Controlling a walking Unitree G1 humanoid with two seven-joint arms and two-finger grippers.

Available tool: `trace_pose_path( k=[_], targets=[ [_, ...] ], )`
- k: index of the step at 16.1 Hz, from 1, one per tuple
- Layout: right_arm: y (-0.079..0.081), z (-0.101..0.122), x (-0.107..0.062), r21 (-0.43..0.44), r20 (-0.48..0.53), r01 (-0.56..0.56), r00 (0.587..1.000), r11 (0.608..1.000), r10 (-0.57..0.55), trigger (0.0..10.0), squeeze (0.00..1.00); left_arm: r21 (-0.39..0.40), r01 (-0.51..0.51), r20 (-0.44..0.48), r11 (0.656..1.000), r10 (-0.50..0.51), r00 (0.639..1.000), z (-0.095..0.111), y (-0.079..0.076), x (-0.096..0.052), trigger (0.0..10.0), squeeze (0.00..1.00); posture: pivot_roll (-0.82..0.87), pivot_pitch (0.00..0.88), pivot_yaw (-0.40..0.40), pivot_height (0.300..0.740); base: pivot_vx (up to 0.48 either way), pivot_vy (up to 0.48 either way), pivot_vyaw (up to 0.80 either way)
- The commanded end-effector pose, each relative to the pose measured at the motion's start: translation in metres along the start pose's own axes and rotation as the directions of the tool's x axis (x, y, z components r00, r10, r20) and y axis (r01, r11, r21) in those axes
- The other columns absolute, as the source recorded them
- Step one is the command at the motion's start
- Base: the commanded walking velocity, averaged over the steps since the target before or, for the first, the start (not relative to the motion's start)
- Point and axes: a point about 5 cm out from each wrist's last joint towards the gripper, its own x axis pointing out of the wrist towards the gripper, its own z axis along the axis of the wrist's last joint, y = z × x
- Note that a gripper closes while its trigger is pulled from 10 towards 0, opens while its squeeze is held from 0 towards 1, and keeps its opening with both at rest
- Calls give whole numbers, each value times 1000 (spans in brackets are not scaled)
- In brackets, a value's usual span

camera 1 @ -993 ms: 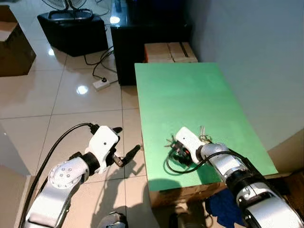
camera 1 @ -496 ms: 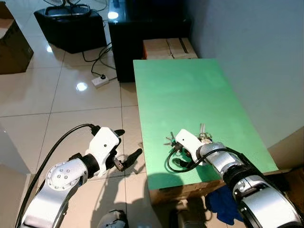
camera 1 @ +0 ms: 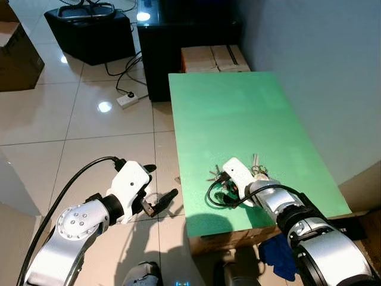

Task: Hang keys on a hook

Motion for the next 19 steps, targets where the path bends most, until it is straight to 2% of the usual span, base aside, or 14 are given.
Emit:
trace_pose_path(
  k=[1, 3, 4, 5, 6, 12, 15, 17, 18, 19],
  targets=[
    [0, -3, 0, 34, -9, 10, 1000, 999, -9, 3647, 0, 11, 29, 8, 1000, -29, 1000, 5, -4, -1, 10000, 0, -47, 187, -22, 740, 0, 0, 0],
    [-1, -5, 0, 43, -12, 25, 1000, 999, -24, 3882, 0, 10, 32, 5, 999, -32, 999, 4, -5, -2, 10000, 0, -48, 192, -19, 740, 0, 0, 0],
    [-1, -6, 0, 50, -14, 27, 1000, 998, -27, 4353, 0, 11, 33, 5, 999, -33, 999, 5, -6, -2, 10000, 0, -47, 194, -19, 740, 0, 0, 0],
    [-1, -7, 1, 74, -12, 28, 1000, 997, -27, 7961, 0, 11, 35, 3, 999, -35, 999, 5, -6, -2, 10000, 0, -45, 197, -19, 740, 0, 0, 0],
    [-1, -8, 1, 94, -9, 29, 1000, 995, -28, 10000, 0, 12, 36, 2, 999, -36, 999, 5, -6, -3, 10000, 0, -41, 204, -18, 740, 0, 0, 0],
    [1, -7, 1, 213, 46, 11, 999, 977, -21, 10000, 0, 14, 38, -8, 999, -38, 999, 6, -6, -4, 10000, 0, -27, 220, -15, 740, 0, 0, 0],
    [4, -10, 3, 201, 21, 0, 1000, 980, -4, 10000, 0, 15, 43, -15, 999, -43, 999, 6, -6, -4, 10000, 0, -26, 222, -14, 740, 0, 0, 0],
    [3, -14, 2, 131, -26, 11, 1000, 991, -8, 9961, 0, 13, 49, -16, 999, -49, 999, 6, -7, -4, 10000, 0, -30, 219, -13, 740, 0, 0, 0],
    [1, -15, 1, 104, -40, 17, 999, 994, -13, 9451, 0, 10, 55, -16, 998, -55, 998, 6, -8, -3, 10000, 0, -33, 217, -15, 740, 0, 0, 0],
    [0, -15, 1, 102, -44, 24, 999, 995, -20, 7686, 0, 8, 59, -15, 998, -59, 998, 6, -8, -3, 10000, 0, -34, 216, -15, 740, 0, 0, 0]
  ],
)
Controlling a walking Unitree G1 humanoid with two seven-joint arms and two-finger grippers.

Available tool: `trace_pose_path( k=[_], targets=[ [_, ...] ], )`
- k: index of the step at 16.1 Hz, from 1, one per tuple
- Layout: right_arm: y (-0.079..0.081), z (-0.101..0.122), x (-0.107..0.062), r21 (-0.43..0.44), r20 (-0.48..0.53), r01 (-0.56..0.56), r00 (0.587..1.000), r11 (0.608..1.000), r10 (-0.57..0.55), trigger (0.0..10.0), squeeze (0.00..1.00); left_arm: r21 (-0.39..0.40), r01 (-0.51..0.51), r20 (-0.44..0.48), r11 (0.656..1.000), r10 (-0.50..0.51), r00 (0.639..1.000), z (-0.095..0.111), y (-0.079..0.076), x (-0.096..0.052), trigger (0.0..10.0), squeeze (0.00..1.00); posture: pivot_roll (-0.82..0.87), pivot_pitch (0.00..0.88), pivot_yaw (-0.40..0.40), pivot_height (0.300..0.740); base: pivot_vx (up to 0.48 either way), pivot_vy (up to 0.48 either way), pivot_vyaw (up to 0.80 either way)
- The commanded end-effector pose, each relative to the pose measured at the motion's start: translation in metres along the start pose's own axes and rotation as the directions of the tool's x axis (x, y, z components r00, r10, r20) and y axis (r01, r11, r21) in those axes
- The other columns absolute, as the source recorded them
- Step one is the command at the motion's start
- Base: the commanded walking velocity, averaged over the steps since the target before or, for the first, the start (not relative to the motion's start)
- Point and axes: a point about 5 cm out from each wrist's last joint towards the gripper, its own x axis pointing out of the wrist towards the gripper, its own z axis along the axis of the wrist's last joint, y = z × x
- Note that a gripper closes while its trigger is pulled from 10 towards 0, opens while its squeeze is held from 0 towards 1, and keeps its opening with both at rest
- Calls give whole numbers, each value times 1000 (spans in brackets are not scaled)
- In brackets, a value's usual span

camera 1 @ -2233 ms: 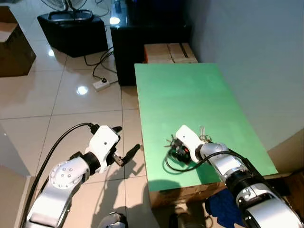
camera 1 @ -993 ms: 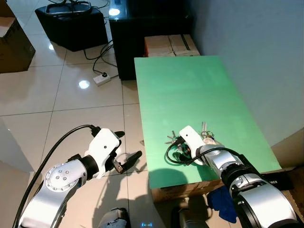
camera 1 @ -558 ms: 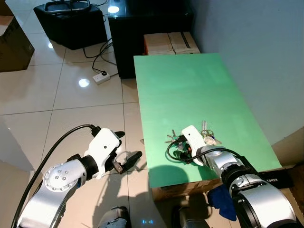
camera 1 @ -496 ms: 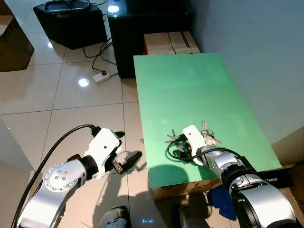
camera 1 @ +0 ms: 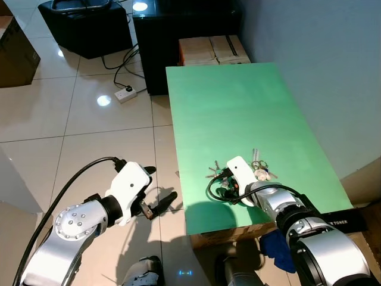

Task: Hang keys on a hook

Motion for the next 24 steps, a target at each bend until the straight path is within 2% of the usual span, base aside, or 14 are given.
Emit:
trace_pose_path(
  k=[1, 2, 3, 4, 19, 24],
  targets=[
    [-2, -15, -1, 2, -68, 7, 998, 1000, -7, 4314, 0, 2, 32, 10, 999, -32, 999, 4, -5, 0, 10000, 0, -35, 217, -16, 740, 0, 0, 0],
    [-3, -15, -1, 1, -70, 10, 997, 1000, -10, 1686, 0, 2, 34, 9, 999, -34, 999, 3, -6, 1, 10000, 0, -35, 218, -14, 740, 0, 0, 0],
    [-3, -15, -1, 3, -70, 10, 997, 1000, -10, 1176, 0, 3, 36, 9, 999, -36, 999, 3, -6, 1, 10000, 0, -37, 219, -14, 740, 0, 0, 0],
    [-3, -15, -1, 5, -70, 9, 998, 1000, -9, 0, 0, 3, 39, 9, 999, -39, 999, 3, -6, 1, 10000, 0, -37, 218, -14, 740, 0, 0, 0],
    [-7, -14, -3, 26, -54, 15, 998, 1000, -13, 0, 0, 11, 47, 18, 999, -47, 999, 4, -5, 5, 10000, 0, -56, 191, -10, 740, 0, 0, 0],
    [-14, -2, -7, 112, 40, 15, 999, 994, -20, 0, 0, 19, 31, 21, 999, -31, 999, 4, -1, 7, 10000, 0, -58, 177, -7, 740, 0, 0, 0]
  ],
)
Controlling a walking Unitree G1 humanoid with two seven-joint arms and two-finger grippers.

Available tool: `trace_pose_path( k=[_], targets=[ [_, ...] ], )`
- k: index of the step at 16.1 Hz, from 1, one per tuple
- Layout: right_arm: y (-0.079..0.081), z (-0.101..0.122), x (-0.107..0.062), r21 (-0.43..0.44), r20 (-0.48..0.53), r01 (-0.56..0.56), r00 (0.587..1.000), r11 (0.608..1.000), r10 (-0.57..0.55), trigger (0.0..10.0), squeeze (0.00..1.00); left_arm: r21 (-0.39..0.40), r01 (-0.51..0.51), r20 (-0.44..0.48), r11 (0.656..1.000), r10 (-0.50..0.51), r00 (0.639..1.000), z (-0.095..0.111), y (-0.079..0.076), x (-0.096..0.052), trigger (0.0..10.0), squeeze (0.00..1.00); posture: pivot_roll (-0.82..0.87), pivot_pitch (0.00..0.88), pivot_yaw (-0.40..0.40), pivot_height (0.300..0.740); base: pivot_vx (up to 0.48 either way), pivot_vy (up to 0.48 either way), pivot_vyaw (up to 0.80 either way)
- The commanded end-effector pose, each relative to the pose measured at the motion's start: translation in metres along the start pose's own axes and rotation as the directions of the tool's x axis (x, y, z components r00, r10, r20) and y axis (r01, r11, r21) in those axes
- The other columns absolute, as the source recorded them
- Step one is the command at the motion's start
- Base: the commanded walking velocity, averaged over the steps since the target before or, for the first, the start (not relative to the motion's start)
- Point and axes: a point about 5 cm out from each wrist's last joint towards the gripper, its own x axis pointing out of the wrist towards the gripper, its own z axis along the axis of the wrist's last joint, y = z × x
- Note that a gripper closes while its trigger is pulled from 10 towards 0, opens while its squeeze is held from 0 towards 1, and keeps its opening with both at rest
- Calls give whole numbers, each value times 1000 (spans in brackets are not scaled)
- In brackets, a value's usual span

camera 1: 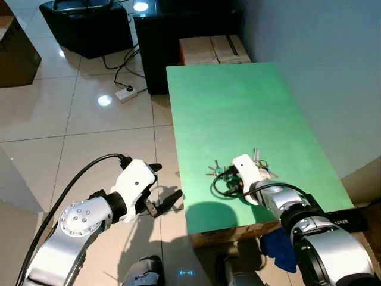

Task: Hang keys on a hook

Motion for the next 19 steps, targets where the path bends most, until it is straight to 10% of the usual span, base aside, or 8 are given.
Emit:
trace_pose_path(
  k=[1, 9, 13, 19],
  targets=[
    [-4, 2, -2, 32, 26, -1, 1000, 999, 0, 0, 0, -1, 6, -5, 1000, -6, 1000, -2, -1, 0, 10000, 0, -61, 174, -6, 740, 0, 0, 0],
    [-15, 57, -37, 56, 411, 95, 905, 994, -109, 0, 0, -5, -225, 49, 974, 225, 973, 0, 25, 8, 10000, 0, -98, 86, 14, 740, 0, 0, 0],
    [-15, 60, -70, -4, 582, 416, 740, 909, -336, 0, 0, -84, -418, 151, 905, 426, 892, 8, 32, 14, 10000, 0, -108, 23, 19, 740, 0, 0, 0],
    [7, 64, -104, 80, 762, 539, 509, 838, -401, 0, 0, -162, -541, 290, 825, 564, 773, 29, 44, 15, 10000, 0, -104, 0, 9, 740, 0, 0, 0]
  ],
)
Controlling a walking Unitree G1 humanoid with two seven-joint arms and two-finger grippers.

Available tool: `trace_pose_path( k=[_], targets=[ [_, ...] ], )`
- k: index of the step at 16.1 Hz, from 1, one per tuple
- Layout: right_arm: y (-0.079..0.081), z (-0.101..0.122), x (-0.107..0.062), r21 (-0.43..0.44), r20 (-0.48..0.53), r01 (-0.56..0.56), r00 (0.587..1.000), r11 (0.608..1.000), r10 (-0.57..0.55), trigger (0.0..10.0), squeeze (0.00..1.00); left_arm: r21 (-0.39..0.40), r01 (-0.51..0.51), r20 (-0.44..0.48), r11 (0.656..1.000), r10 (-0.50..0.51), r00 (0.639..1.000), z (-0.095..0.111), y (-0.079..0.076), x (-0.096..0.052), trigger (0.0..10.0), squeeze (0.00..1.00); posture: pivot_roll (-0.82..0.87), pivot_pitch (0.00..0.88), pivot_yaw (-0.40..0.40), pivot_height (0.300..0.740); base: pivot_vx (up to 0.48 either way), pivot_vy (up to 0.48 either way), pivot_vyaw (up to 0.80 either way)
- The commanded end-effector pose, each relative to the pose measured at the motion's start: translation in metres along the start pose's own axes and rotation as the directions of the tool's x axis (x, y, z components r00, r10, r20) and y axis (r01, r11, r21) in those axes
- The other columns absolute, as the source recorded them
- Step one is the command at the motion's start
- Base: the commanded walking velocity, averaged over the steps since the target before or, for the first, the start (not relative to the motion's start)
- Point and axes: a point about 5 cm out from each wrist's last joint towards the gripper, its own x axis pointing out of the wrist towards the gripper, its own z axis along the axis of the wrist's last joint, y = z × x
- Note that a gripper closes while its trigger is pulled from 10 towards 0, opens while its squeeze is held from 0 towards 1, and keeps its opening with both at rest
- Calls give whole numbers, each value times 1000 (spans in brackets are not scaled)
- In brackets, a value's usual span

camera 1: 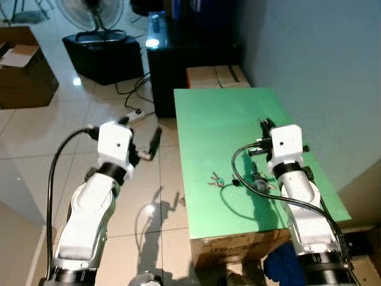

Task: Hang keys on a hook

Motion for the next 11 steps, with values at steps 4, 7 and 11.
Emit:
trace_pose_path(
  k=[4, 7, 11],
  targets=[
    [12, 15, -7, 1, 46, -48, 998, 999, 48, 10000, 0, -2, -11, -22, 1000, 11, 1000, -7, -7, -9, 10000, 0, -91, 0, -5, 740, 0, 0, 0],
    [21, 17, -8, -23, 1, -141, 990, 990, 141, 10000, 0, -2, -69, -30, 998, 69, 997, -7, -7, -10, 10000, 0, -93, 0, -16, 740, 0, 0, 533],
    [28, 9, -16, 73, -46, -194, 979, 978, 198, 10000, 0, 49, -62, -76, 997, 66, 995, -11, -13, -14, 10000, 0, -79, 0, -27, 740, 0, 0, 800]
  ],
)
